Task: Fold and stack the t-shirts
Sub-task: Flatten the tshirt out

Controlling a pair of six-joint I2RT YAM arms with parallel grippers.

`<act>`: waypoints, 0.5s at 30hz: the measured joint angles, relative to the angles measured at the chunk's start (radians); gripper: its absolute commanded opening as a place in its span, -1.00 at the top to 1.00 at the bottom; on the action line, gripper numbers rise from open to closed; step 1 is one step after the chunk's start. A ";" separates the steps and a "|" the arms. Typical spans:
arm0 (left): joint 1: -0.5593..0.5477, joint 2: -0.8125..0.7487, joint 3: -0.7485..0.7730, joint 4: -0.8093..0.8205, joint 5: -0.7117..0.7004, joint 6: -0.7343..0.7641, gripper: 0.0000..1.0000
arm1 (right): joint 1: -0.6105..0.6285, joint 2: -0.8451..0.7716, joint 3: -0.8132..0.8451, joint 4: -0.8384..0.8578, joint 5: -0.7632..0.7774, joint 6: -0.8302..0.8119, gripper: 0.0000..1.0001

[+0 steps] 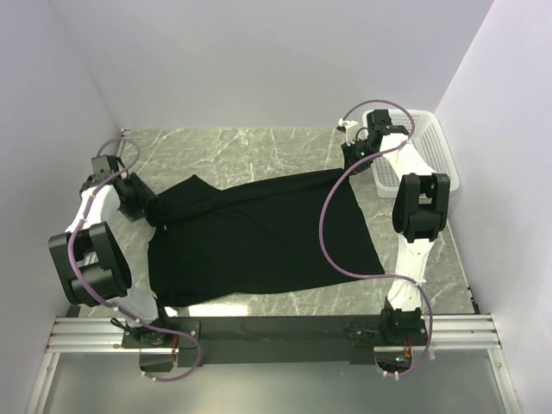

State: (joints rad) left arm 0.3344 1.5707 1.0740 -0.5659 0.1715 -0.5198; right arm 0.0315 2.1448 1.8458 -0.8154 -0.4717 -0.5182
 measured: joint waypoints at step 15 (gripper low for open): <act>0.000 0.172 0.157 0.007 0.015 0.017 -0.17 | 0.000 0.000 0.001 0.000 0.000 0.000 1.00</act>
State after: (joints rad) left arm 0.3344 1.7424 1.2312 -0.5591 0.1867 -0.5026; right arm 0.0315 2.1448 1.8465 -0.8150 -0.4713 -0.5182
